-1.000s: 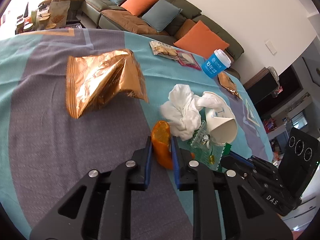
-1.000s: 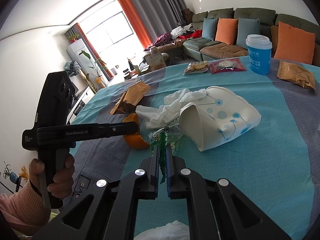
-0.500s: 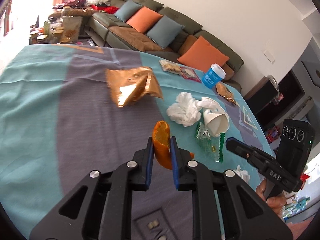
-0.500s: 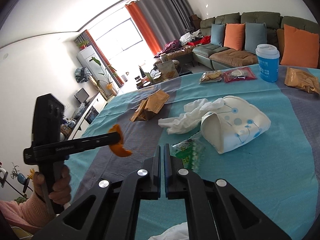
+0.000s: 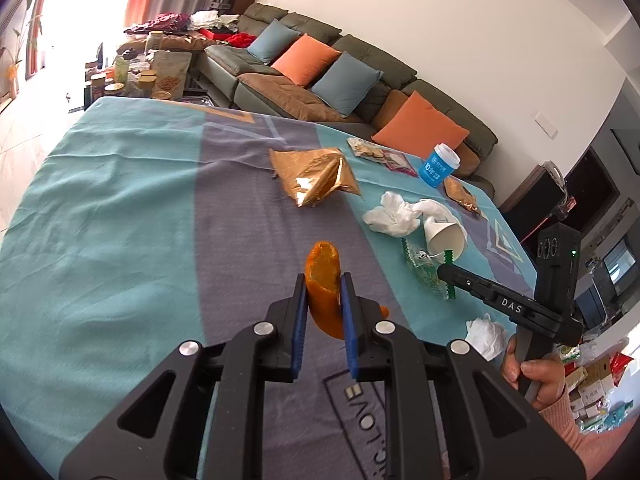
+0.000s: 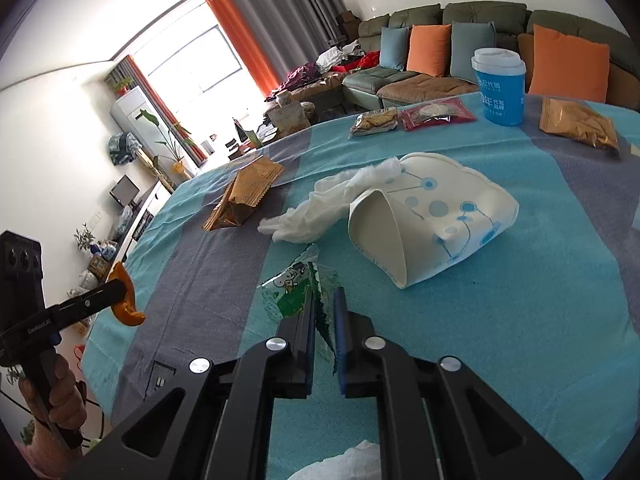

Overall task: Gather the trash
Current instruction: 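Carry the orange peel and green wrapper to the teal bin and release both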

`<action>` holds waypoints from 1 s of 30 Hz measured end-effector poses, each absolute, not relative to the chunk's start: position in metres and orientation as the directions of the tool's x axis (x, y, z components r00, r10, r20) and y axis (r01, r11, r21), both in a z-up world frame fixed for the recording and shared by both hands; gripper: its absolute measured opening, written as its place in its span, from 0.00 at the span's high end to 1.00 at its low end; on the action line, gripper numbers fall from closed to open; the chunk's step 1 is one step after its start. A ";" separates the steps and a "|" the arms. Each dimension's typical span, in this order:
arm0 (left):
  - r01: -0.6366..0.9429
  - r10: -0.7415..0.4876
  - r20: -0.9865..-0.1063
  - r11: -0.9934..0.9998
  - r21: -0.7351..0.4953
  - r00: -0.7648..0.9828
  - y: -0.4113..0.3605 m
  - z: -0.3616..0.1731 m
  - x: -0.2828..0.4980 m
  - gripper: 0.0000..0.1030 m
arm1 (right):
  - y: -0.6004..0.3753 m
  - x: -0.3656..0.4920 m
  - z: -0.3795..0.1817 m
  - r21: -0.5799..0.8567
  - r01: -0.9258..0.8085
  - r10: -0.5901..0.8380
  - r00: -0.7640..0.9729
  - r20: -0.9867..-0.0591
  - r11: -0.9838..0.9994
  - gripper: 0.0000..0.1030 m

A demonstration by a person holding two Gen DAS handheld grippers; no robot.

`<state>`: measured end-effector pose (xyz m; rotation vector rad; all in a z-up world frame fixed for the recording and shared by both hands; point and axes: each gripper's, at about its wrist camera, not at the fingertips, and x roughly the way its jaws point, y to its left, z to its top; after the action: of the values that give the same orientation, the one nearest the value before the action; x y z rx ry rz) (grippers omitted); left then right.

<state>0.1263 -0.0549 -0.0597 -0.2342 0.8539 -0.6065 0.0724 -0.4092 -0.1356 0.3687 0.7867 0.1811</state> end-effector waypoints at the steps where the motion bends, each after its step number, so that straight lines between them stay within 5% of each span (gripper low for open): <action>1: 0.402 -0.585 -0.633 0.810 -0.426 0.507 -0.049 -0.059 0.123 0.84 | -0.409 0.069 -0.134 0.390 -0.023 0.291 0.705 -0.647 0.921 0.94; 15: 0.342 -0.544 -0.593 0.838 -0.426 0.593 0.020 -0.039 0.088 0.84 | -0.340 0.057 -0.092 0.412 -0.262 0.467 0.696 -0.545 0.873 0.94; 30: 0.124 -0.366 -0.594 0.905 -0.407 0.717 0.132 -0.036 0.054 0.84 | -0.179 0.091 -0.084 0.399 -0.559 0.677 0.486 -0.553 0.727 0.94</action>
<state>0.0542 0.1323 -0.0357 -0.3540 0.7247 -0.2773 0.0914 -0.1793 -0.0836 0.1737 0.7494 0.7559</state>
